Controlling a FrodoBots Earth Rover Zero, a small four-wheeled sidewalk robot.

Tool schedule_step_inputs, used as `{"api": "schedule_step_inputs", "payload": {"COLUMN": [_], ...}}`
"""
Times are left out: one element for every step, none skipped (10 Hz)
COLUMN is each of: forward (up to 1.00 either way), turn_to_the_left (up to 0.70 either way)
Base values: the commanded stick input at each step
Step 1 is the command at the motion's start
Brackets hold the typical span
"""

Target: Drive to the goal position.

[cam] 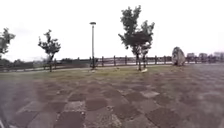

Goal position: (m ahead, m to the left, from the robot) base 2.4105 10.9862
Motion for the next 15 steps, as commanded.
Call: {"api": "schedule_step_inputs", "payload": {"forward": [1.0,1.0,1.0,1.0,1.0,1.0,1.0,1.0,1.0,1.0,1.0,1.0,1.0,1.0,1.0], "turn_to_the_left": [0.4,0.4,0.4,0.4,0.4,0.4,0.4,0.4,0.4,0.4,0.4,0.4,0.4,0.4,0.4]}}
